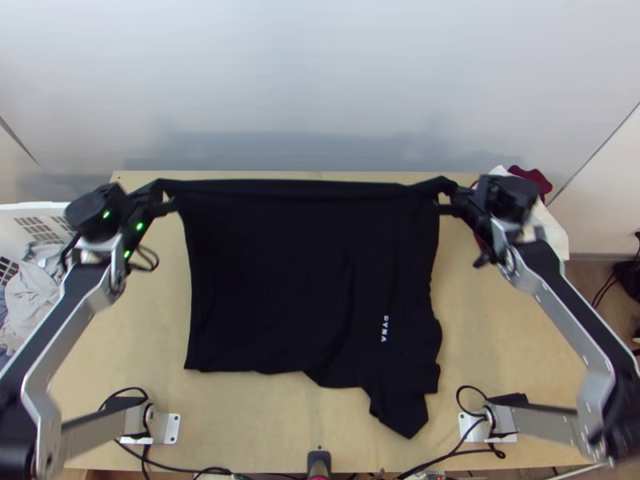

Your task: Fold the t-shirt

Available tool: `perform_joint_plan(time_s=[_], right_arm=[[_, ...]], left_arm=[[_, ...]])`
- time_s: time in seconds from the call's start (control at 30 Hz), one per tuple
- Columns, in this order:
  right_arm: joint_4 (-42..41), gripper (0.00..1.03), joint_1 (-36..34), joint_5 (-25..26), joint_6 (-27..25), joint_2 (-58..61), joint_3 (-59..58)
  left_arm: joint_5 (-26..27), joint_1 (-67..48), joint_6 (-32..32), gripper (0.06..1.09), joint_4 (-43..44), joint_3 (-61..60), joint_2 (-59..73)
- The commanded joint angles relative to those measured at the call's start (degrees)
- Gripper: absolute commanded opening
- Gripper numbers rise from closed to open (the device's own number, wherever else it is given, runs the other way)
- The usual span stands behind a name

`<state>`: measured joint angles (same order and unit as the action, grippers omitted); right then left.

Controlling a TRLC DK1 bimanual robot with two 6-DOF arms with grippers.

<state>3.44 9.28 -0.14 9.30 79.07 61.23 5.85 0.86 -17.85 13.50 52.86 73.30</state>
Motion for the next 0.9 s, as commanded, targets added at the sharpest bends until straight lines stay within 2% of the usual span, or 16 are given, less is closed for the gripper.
perform_joint_plan(time_s=[0.0, 0.2, 0.47, 0.63, 0.87], right_arm=[[-4.6, 0.03, 1.1, 3.9, -0.2, 14.6, 9.1], [-4.5, 0.03, 1.2, 5.4, 0.3, 22.2, 14.9], [-2.7, 0.04, 1.8, 5.6, 0.4, 26.9, 16.3], [8.7, 0.04, 5.8, 5.5, 0.5, 26.1, 18.1], [25.8, 0.04, 8.1, 5.3, 2.5, 19.0, 15.5]], left_arm=[[-2.9, -0.7, 1.1, 0.10, 5.1, 9.0, 18.9], [-5.0, -2.1, 4.0, 0.10, 6.8, 16.2, 30.2], [-5.0, -4.2, 4.0, 0.10, 7.7, 17.5, 36.2], [-5.0, -4.8, 4.4, 0.10, 6.7, 15.2, 35.0], [-4.7, -4.4, 12.9, 0.10, 5.6, 4.9, 26.3]])
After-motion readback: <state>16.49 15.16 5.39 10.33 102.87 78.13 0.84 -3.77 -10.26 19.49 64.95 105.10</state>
